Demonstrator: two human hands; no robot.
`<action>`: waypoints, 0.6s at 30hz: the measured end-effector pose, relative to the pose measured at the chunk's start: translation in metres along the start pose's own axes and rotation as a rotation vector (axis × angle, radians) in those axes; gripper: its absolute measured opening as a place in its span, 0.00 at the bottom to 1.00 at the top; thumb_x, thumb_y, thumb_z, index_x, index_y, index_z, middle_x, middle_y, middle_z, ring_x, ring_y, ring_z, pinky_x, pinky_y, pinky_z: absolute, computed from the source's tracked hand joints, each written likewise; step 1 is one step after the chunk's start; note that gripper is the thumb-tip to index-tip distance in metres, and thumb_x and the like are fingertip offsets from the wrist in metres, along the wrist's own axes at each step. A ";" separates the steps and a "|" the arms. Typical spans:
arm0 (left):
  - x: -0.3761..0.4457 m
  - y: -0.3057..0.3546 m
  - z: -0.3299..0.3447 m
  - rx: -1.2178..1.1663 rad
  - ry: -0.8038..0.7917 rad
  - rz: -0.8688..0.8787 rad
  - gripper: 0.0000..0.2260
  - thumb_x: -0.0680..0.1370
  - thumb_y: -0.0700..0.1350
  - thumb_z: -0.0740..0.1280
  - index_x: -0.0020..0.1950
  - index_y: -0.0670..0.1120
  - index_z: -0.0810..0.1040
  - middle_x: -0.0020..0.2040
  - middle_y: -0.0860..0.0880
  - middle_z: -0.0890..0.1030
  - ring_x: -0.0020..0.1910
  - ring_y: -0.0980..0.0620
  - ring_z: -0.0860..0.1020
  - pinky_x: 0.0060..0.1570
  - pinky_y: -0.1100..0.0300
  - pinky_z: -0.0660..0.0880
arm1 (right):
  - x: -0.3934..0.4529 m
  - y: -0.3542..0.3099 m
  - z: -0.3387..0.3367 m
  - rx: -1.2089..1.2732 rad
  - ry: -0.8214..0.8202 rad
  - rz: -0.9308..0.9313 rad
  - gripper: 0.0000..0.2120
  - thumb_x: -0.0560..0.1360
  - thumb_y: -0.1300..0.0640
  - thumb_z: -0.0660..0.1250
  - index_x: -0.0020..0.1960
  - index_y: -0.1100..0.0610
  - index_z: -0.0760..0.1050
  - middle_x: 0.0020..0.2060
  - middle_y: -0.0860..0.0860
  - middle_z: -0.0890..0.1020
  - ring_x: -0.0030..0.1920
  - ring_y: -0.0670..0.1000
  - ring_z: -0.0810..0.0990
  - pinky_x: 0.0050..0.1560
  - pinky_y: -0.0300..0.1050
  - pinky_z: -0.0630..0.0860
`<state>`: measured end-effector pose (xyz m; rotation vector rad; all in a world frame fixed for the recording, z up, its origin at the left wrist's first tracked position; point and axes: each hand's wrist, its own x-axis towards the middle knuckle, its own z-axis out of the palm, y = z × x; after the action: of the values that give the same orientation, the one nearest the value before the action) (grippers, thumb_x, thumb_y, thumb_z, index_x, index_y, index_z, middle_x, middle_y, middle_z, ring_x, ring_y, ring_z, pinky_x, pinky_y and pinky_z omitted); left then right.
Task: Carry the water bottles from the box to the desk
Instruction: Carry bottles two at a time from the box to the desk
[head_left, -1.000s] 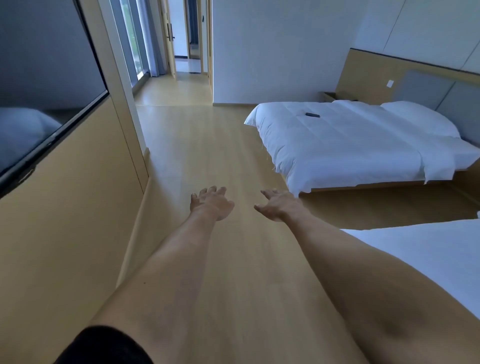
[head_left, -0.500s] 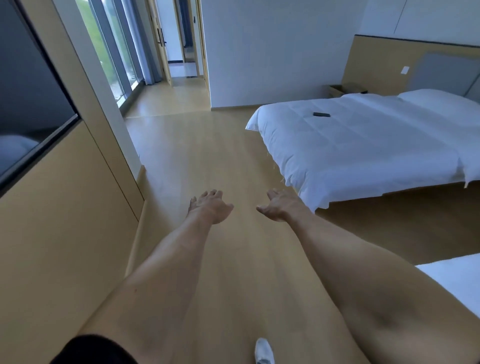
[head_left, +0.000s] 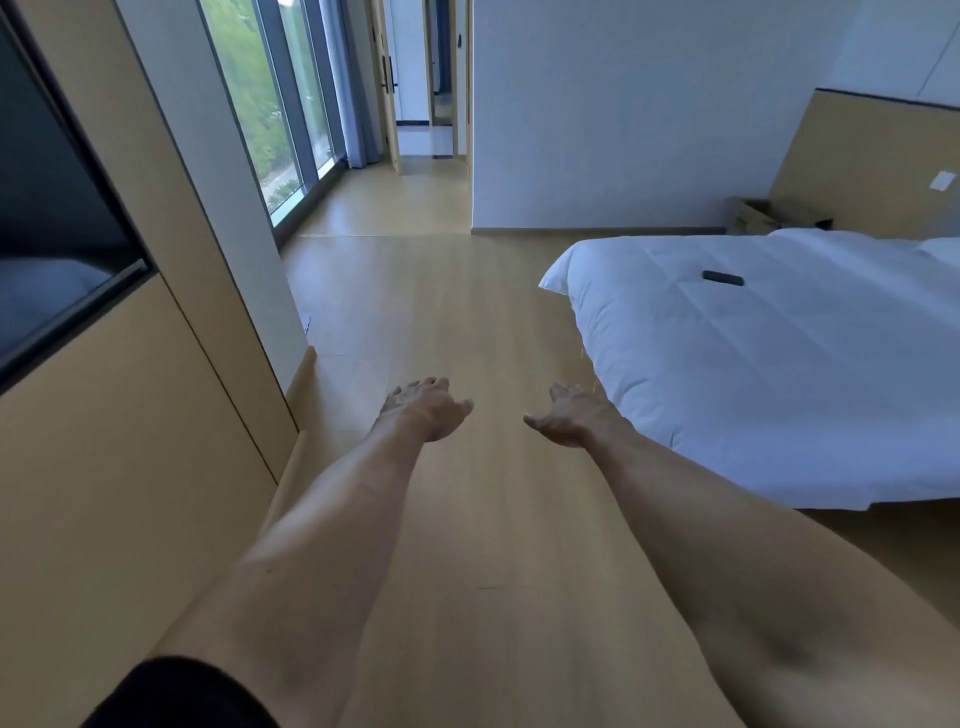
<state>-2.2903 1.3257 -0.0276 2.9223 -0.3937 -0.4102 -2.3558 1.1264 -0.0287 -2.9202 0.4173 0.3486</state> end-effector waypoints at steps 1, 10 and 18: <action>0.017 -0.001 -0.003 -0.006 0.000 -0.004 0.31 0.83 0.62 0.54 0.81 0.46 0.59 0.81 0.48 0.61 0.79 0.46 0.60 0.76 0.50 0.57 | 0.017 -0.002 -0.002 -0.001 0.001 -0.003 0.35 0.79 0.36 0.56 0.78 0.55 0.59 0.76 0.53 0.65 0.76 0.54 0.63 0.72 0.50 0.61; 0.207 -0.029 -0.037 -0.036 -0.022 0.043 0.29 0.82 0.62 0.55 0.81 0.52 0.59 0.81 0.48 0.61 0.78 0.44 0.61 0.75 0.47 0.58 | 0.192 -0.026 -0.038 -0.046 -0.034 0.046 0.32 0.79 0.36 0.55 0.79 0.48 0.56 0.78 0.49 0.61 0.77 0.54 0.60 0.72 0.55 0.63; 0.392 -0.059 -0.103 -0.053 -0.050 0.072 0.28 0.82 0.63 0.56 0.81 0.55 0.59 0.81 0.49 0.61 0.78 0.43 0.60 0.74 0.45 0.57 | 0.348 -0.068 -0.098 -0.021 -0.054 0.123 0.32 0.80 0.37 0.56 0.80 0.45 0.53 0.79 0.48 0.60 0.77 0.55 0.60 0.74 0.56 0.60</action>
<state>-1.8824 1.2849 -0.0383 2.8411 -0.4857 -0.4769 -1.9904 1.0827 -0.0135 -2.9049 0.5903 0.4508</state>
